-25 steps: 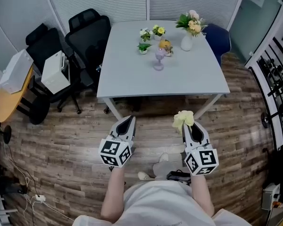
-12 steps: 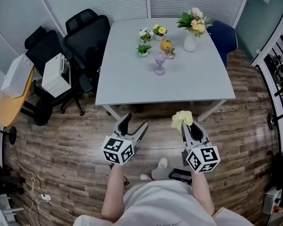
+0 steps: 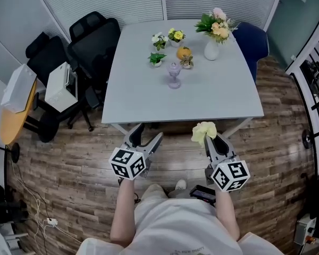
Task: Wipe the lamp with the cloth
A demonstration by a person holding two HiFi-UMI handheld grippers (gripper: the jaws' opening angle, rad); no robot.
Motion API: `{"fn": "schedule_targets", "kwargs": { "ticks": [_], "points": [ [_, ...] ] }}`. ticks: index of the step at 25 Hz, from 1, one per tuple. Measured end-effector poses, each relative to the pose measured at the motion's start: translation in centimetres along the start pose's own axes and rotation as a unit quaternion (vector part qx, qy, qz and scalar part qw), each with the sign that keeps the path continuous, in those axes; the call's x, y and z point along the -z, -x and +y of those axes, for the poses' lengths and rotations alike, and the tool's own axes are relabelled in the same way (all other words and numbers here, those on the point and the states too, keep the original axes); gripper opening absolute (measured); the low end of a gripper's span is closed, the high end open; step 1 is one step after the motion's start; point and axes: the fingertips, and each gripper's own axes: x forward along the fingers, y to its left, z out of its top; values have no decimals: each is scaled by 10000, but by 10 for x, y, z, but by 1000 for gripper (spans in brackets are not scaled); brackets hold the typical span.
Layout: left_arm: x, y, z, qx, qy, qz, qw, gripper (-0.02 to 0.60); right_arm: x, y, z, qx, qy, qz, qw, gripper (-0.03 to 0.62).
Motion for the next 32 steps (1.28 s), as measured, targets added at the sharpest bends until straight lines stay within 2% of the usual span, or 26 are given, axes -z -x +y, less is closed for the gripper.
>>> {"fn": "schedule_targets", "kwargs": {
  "ticks": [6,10,18,23,32],
  "points": [
    [1,-34,17,109,0,160,9998,310,-1,-24,-14,-12,-63,109,9999,75],
    [5,-67,42,264,-26,297,9992,310,-1,-53,-28,133,7,175,9998,75],
    [1,-161,115,858,-108,832,9928,310,-22,-143,-62,567,-100,223,9981,72],
    [1,-209,151,1244,-414,1260,9833,310,-28,-202,-72,747,-192,356,9964,72],
    [17,-271,190,1960,-1014,1964,9554,313,-31,-258,-88,1123,-255,564,9917,71]
  ]
}}
